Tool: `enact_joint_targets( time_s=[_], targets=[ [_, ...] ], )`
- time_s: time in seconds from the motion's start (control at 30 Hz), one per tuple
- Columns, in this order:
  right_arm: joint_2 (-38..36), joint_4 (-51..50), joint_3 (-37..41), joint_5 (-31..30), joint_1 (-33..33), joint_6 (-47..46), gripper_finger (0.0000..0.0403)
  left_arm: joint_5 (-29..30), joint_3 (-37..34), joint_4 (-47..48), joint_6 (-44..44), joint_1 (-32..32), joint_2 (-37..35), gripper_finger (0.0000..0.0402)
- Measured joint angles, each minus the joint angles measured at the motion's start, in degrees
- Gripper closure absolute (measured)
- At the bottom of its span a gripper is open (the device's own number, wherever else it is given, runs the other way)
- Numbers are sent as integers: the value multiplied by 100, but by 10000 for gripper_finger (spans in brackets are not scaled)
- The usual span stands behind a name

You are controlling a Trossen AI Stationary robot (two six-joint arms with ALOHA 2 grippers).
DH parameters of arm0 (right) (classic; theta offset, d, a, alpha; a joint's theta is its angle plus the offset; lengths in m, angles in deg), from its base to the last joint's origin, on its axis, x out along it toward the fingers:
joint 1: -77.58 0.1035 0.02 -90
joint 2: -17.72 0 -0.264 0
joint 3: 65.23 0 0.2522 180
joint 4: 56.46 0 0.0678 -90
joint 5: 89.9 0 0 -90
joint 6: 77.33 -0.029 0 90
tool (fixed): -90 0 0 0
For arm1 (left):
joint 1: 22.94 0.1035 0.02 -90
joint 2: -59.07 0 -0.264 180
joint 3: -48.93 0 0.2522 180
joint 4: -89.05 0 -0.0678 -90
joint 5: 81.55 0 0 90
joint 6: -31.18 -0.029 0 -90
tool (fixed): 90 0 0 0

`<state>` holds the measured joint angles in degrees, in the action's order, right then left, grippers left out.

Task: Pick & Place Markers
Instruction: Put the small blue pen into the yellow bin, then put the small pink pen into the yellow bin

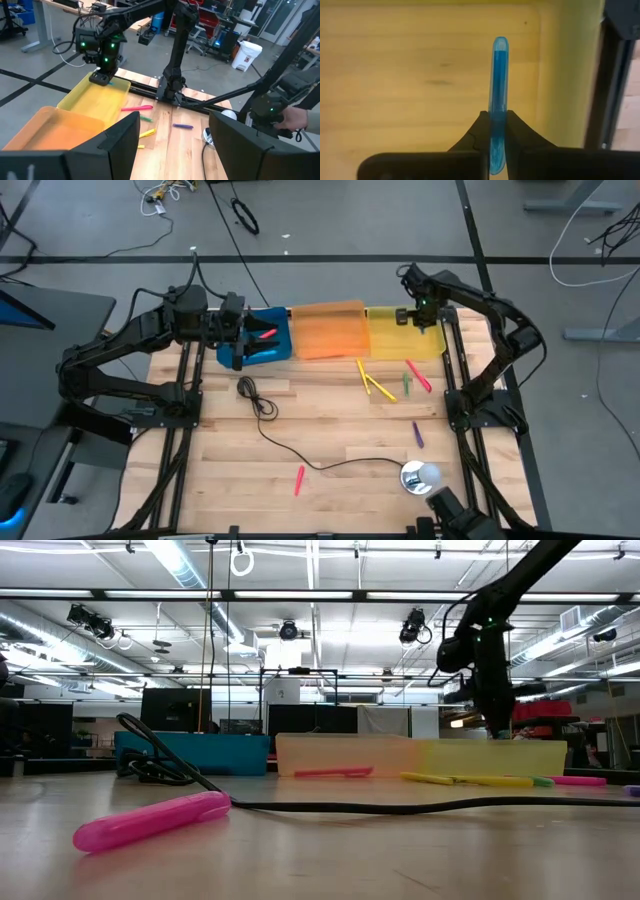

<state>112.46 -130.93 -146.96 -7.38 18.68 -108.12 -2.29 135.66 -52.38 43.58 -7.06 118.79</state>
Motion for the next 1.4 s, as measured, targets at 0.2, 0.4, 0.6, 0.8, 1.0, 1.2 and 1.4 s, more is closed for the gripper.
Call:
enact_joint_targets(
  time_s=[0.2,0.4,0.6,0.8,1.0,1.2,1.4],
  targets=[
    [18,603,397,-44,2,-6,387,0,0,-1,1,0,0,158],
    [176,805,627,-85,-33,-5,387,0,0,-2,-2,0,0,158],
    [323,871,698,-193,2,-43,387,0,0,-2,-1,1,0,158],
    [323,829,698,-172,4,-10,370,0,0,1,1,0,0,158],
    [323,811,698,-153,7,-34,294,0,0,73,0,0,-1,158],
    [323,787,698,-109,7,-25,234,0,0,81,-2,0,0,158],
    [323,789,698,-109,7,-23,206,0,0,79,2,1,0,158]
  ],
)
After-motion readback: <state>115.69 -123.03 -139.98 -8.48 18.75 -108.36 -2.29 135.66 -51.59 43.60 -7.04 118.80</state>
